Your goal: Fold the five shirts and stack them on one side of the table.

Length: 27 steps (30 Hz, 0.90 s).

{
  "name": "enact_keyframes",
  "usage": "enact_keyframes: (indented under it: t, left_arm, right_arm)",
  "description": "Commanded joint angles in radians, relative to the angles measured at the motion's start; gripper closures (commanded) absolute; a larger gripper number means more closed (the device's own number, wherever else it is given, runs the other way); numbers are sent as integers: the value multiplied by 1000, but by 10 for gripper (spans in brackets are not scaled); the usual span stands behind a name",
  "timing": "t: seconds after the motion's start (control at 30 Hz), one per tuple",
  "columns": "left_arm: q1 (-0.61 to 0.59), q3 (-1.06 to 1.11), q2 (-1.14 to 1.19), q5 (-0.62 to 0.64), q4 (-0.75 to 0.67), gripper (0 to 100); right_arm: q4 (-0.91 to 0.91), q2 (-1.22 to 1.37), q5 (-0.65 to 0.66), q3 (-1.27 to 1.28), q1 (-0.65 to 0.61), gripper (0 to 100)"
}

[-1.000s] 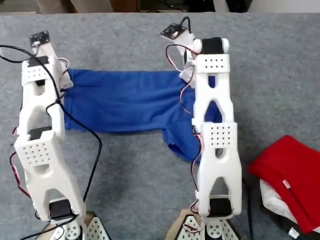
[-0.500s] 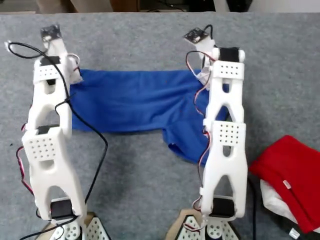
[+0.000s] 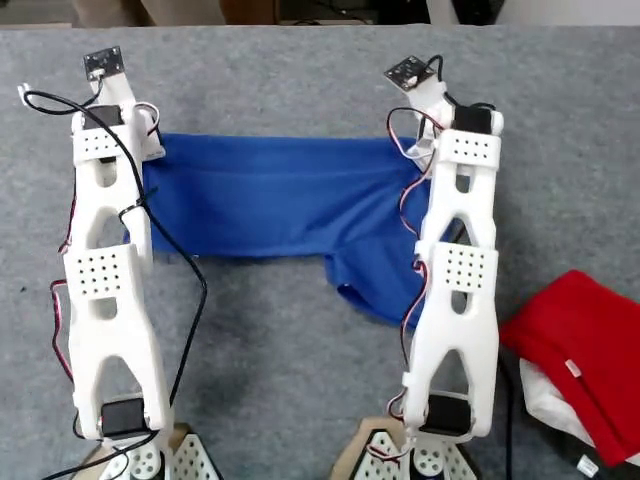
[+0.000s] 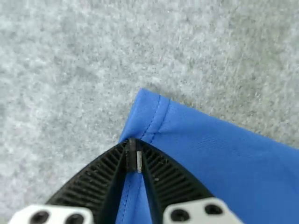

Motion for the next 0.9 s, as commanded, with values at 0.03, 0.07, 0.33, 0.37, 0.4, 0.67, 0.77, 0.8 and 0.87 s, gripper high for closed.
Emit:
enact_keyframes:
  t: [0.03, 0.07, 0.33, 0.37, 0.4, 0.67, 0.77, 0.8, 0.87]
  left_arm:
    - [-26, -284, -10, 43, 140, 981]
    - [-26, -341, -10, 38, 184, 981]
    - [-23, -562, -19, -17, 493, 981]
    - [-25, -562, -27, -17, 522, 981]
    - [-28, -555, -27, -15, 528, 981]
    - [-104, -559, -145, -57, 529, 981]
    - [-120, -555, -183, -71, 531, 982]
    - [-121, -539, -194, -75, 531, 982]
    - [-123, -462, -223, -77, 531, 982]
  right_arm:
    - [149, -120, 12, -182, -31, 992]
    - [184, -143, 21, -191, -45, 992]
    - [307, -331, 46, -145, -101, 993]
    - [307, -351, 40, -122, -101, 993]
    - [307, -378, 34, -87, -108, 991]
    - [302, -723, 61, 461, -220, 991]
    - [265, -840, 75, 639, -245, 990]
    - [242, -878, 75, 697, -246, 990]
    - [203, -943, 86, 800, -246, 990]
